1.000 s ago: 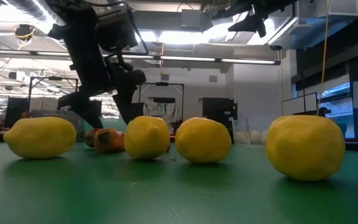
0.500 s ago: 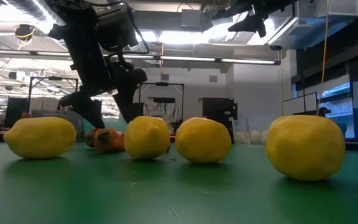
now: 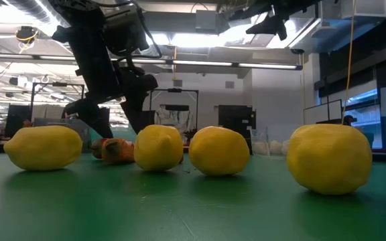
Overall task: Sort produce into baskets
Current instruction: Put the red chilli pepper into the black bin
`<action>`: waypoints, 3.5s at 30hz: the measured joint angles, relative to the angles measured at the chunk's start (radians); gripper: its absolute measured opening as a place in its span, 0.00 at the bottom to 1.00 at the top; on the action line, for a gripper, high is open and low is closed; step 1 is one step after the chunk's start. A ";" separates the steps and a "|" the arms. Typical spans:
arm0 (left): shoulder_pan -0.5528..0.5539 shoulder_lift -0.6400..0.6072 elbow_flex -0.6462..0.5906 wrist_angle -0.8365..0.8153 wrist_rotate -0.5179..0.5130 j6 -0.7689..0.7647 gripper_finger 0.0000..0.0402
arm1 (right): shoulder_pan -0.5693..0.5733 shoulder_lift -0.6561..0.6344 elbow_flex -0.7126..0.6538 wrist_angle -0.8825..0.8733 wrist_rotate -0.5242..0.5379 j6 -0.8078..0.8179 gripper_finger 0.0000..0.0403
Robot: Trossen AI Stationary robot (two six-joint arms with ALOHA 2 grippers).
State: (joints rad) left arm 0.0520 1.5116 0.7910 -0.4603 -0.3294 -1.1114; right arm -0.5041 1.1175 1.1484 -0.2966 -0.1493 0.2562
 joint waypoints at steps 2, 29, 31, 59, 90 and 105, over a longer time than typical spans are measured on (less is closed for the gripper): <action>-0.007 0.002 0.000 0.000 -0.001 0.001 0.86 | 0.000 0.000 0.000 0.000 0.000 0.000 0.62; -0.027 0.099 0.000 -0.003 0.011 -0.051 0.60 | 0.000 0.000 0.000 -0.002 0.000 0.000 0.62; -0.027 0.099 0.000 -0.006 0.015 -0.064 0.56 | 0.000 0.000 0.000 -0.002 0.000 0.000 0.62; 0.047 -0.071 0.015 0.004 0.066 -0.076 0.36 | 0.000 0.000 0.000 -0.002 0.000 0.000 0.62; 0.810 -0.329 0.095 -0.383 -0.169 0.314 0.36 | 0.000 0.000 0.000 -0.001 0.045 -0.029 0.62; 0.834 -0.328 -0.018 -0.280 -0.147 0.367 0.48 | 0.000 0.000 0.000 0.001 0.045 -0.030 0.62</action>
State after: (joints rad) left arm 0.8864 1.1831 0.7731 -0.7399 -0.4768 -0.7448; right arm -0.5045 1.1172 1.1484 -0.2957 -0.1043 0.2264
